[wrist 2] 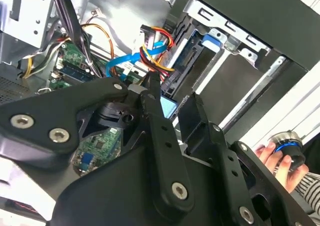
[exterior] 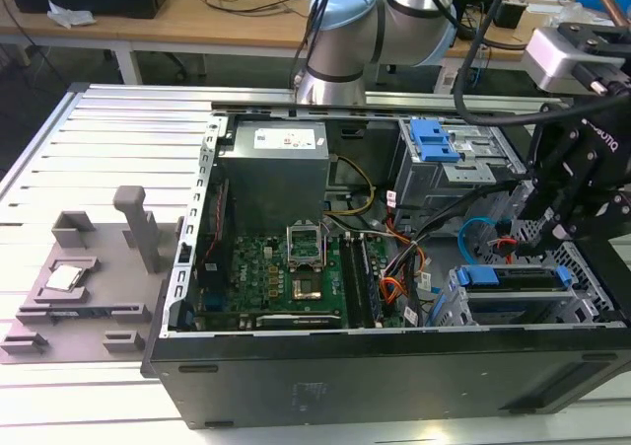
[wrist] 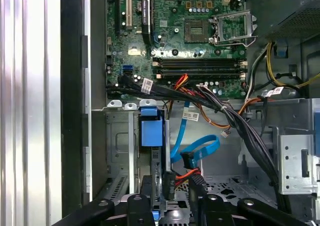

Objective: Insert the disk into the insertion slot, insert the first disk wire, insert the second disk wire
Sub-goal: 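Insert the first disk wire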

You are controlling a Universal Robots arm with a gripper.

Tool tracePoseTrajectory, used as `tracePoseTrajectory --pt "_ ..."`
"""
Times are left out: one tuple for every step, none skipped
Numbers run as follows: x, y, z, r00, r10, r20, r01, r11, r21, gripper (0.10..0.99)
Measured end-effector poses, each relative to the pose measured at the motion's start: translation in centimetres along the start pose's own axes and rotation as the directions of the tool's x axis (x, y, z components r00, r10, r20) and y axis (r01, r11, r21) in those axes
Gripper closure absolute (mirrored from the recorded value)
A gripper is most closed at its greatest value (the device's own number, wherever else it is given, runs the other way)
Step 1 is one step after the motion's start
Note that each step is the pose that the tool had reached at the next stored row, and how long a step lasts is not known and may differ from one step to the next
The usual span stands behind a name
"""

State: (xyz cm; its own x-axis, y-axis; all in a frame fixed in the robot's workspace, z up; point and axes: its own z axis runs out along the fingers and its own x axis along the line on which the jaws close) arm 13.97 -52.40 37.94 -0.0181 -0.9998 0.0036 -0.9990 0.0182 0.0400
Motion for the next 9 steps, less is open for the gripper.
tracePoseTrajectory --pt "0.0 0.0 0.04 1.0 0.0 -0.0001 0.0 1.0 0.0 0.667" --pt "-0.01 -0.01 0.11 1.0 0.0 0.0 0.0 1.0 0.0 0.667" --pt "-0.01 -0.01 0.2 1.0 0.0 0.0 0.0 1.0 0.0 0.667" --pt "-0.01 -0.01 0.3 1.0 0.0 0.0 0.0 1.0 0.0 0.667" --pt "-0.01 -0.02 0.39 1.0 0.0 -0.0001 0.0 1.0 0.0 0.667" --pt "-0.01 -0.02 0.52 1.0 0.0 -0.0001 0.0 1.0 0.0 0.667" --pt "-0.01 -0.02 0.6 1.0 0.0 -0.0001 0.0 1.0 0.0 0.667" --pt "-0.01 -0.03 0.67 1.0 0.0 0.0 0.0 1.0 0.0 0.667" --pt "-0.01 -0.03 0.76 1.0 0.0 -0.0001 0.0 1.0 0.0 0.667"
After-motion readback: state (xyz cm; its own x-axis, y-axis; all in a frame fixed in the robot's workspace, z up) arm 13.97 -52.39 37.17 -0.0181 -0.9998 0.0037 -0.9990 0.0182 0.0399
